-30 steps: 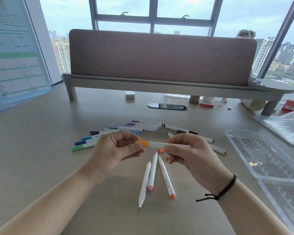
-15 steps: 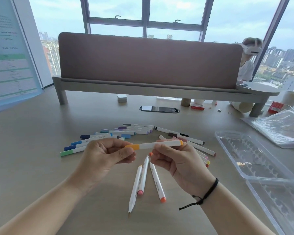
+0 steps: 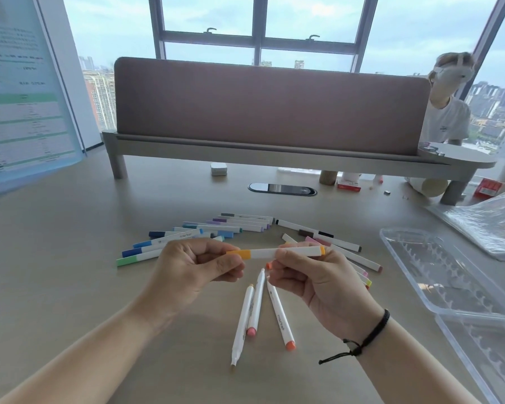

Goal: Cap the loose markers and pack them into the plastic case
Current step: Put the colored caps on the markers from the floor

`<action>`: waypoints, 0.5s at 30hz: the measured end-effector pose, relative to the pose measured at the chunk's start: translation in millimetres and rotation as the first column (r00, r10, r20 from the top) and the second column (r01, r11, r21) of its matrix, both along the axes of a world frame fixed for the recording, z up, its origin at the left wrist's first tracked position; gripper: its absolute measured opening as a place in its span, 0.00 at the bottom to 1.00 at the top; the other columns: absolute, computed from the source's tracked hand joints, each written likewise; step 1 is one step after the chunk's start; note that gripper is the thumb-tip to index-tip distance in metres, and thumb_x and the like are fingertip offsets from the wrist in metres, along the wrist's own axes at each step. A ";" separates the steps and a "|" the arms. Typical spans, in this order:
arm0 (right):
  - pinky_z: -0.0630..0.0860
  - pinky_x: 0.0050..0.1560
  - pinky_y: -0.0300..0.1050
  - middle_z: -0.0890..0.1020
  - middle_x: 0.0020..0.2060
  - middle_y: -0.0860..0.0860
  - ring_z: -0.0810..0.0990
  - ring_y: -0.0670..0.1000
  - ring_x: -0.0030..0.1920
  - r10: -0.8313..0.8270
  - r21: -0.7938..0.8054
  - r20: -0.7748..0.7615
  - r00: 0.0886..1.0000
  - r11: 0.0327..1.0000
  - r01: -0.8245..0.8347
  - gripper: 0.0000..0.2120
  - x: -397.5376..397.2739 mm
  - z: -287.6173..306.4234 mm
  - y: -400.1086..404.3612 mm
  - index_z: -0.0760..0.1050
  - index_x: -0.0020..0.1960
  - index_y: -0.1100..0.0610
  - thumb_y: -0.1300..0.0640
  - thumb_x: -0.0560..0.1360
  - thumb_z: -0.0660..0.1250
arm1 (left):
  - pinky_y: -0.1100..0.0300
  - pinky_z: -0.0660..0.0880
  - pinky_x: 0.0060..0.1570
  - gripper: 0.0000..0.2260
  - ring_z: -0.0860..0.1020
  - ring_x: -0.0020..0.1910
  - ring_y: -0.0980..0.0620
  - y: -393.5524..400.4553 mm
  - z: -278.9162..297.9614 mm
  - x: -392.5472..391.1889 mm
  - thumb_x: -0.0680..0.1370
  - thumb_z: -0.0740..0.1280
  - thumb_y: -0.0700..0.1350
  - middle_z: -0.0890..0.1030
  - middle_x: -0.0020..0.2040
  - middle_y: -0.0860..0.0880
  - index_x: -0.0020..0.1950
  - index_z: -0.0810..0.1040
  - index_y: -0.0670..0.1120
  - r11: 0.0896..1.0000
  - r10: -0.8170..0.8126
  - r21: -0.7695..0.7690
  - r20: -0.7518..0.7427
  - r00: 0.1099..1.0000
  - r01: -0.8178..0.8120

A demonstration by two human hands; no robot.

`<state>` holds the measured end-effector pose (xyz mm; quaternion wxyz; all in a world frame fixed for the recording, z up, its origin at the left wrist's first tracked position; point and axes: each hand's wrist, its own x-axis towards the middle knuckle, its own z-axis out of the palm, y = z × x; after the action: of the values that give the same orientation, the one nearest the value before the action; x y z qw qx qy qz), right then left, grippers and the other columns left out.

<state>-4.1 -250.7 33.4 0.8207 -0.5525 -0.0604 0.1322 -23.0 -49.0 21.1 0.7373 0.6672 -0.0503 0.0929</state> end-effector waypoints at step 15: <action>0.78 0.40 0.42 0.83 0.29 0.45 0.81 0.42 0.35 0.053 -0.804 0.475 0.878 0.431 0.409 0.09 20.0 -9.7 -27.4 0.80 0.35 0.52 0.53 0.70 0.77 | 0.53 0.83 0.44 0.17 0.84 0.39 0.42 5.9 -9.6 7.7 0.67 0.74 0.42 0.85 0.40 0.39 0.56 0.82 0.43 0.985 -0.018 0.170 -0.063 0.998 0.028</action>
<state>15.8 -278.1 23.7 0.3828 -0.9154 -0.1018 -0.0721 -15.3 -43.1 11.5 0.6796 0.7299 -0.0431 0.0592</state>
